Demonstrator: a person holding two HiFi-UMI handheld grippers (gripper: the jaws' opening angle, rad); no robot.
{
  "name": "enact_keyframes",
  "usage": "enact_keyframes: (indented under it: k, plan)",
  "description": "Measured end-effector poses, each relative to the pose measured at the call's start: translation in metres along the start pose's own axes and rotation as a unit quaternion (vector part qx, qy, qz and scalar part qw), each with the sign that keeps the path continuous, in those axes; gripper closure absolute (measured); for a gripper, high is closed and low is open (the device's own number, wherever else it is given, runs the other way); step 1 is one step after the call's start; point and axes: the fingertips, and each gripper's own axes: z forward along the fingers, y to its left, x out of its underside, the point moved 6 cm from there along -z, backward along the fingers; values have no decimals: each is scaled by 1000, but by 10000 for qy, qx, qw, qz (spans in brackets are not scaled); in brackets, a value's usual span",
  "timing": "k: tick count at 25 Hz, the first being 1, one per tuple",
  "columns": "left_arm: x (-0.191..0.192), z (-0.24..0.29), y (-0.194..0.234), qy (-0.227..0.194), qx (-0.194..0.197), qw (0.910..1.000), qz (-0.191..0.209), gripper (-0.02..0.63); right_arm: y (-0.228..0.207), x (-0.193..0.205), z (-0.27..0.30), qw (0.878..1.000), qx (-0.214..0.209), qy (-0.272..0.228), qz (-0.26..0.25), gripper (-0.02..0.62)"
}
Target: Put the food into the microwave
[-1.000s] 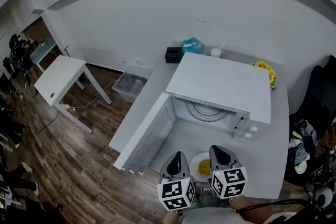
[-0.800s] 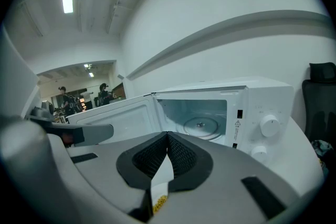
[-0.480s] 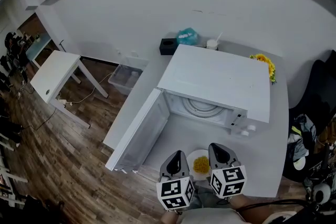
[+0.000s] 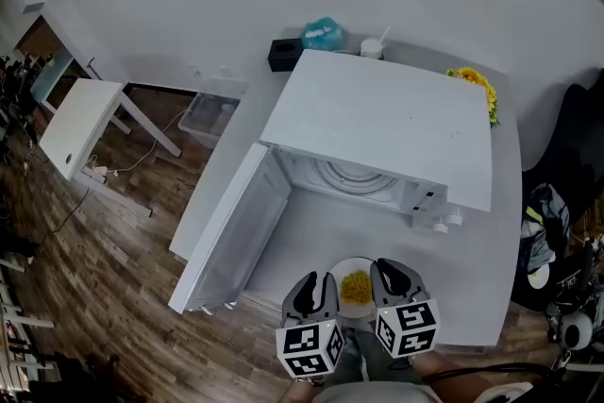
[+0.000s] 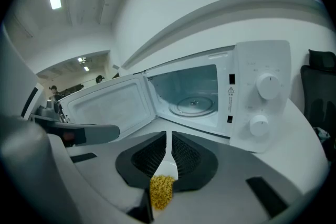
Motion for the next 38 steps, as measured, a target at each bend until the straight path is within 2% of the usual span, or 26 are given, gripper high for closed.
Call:
enact_keyframes:
  k: [13, 19, 26, 38]
  plan:
    - [75, 25, 18, 842, -237, 9957, -294, 506, -38, 76, 14, 9955, 266, 819, 388, 537]
    - [99, 33, 28, 1156, -329, 9919, -418, 506, -46, 99, 19, 9929, 281, 1053, 480, 537]
    - [112, 39, 27, 1250, -326, 9904, -494, 506, -51, 116, 20, 9905, 276, 1210, 589, 537]
    - [121, 47, 28, 1359, -403, 9875, -685, 506, -51, 119, 25, 9897, 232, 1261, 634, 538]
